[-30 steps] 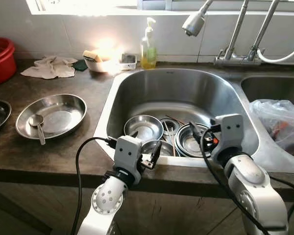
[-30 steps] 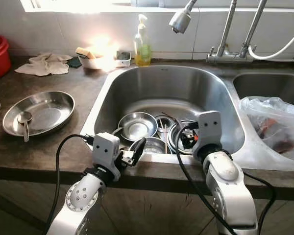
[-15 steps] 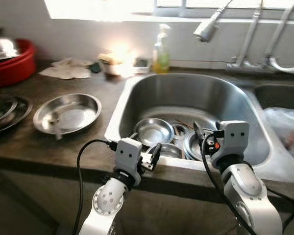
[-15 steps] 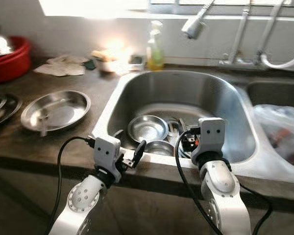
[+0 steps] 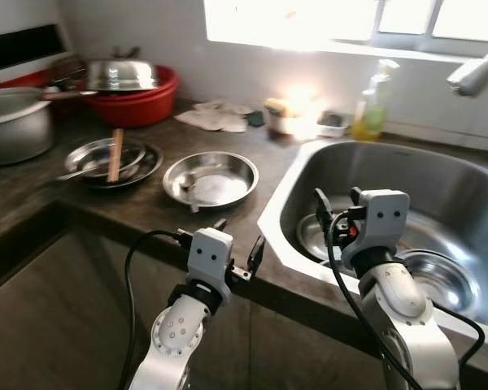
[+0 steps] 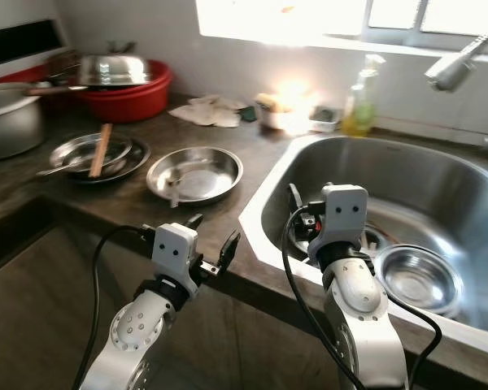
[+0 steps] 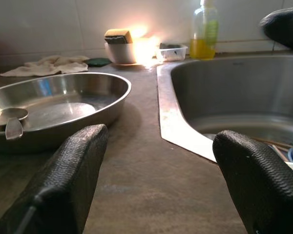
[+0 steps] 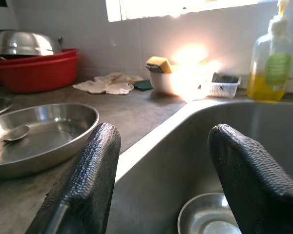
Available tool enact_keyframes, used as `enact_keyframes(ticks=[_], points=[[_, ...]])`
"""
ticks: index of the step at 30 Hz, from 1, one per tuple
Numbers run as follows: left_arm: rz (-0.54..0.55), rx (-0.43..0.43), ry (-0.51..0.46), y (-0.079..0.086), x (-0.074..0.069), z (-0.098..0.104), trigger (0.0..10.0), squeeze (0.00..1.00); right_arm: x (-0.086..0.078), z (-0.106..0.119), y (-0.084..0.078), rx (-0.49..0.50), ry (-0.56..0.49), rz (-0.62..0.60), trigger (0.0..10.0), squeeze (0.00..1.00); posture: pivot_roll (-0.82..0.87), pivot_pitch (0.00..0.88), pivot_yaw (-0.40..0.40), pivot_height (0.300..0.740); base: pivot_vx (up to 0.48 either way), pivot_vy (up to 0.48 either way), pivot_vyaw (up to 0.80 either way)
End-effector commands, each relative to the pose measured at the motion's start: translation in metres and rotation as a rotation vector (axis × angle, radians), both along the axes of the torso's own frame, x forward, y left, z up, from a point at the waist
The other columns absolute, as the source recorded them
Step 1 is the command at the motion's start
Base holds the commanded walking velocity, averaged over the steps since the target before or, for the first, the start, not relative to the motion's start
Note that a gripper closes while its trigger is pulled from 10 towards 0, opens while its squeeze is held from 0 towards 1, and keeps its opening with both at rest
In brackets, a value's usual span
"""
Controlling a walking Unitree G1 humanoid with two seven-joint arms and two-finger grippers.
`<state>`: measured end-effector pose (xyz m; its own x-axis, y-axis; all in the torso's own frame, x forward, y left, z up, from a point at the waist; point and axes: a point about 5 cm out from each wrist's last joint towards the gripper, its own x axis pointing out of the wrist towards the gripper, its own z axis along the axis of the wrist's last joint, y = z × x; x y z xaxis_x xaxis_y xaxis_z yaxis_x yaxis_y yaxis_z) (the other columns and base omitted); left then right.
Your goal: Kitchen organization
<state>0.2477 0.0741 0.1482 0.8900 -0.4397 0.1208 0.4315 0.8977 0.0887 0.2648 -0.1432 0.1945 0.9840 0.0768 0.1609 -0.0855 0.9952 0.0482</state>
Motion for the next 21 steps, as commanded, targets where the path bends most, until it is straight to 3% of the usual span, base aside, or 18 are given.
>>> enact_keyframes(ticks=[1,17,21], points=[[0.0,0.023,-0.007,0.0014,0.0024,0.0003,10.0,0.0,0.0014,0.0037,0.0013,0.034,-0.016,-0.002,10.0,0.0,0.03,0.033,-0.013,0.74,0.0,0.0,0.0],[0.0,0.02,-0.022,0.0015,0.0043,0.005,10.0,0.0,0.0022,0.002,0.0066,0.045,-0.014,0.02,10.0,0.0,0.03,0.042,-0.01,0.74,0.0,0.0,0.0],[-0.002,0.03,-0.035,0.0018,0.0043,0.0069,10.0,0.0,0.0035,0.0045,0.0077,0.052,-0.026,0.027,10.0,0.0,0.03,0.042,-0.009,0.74,-0.218,0.38,0.0]])
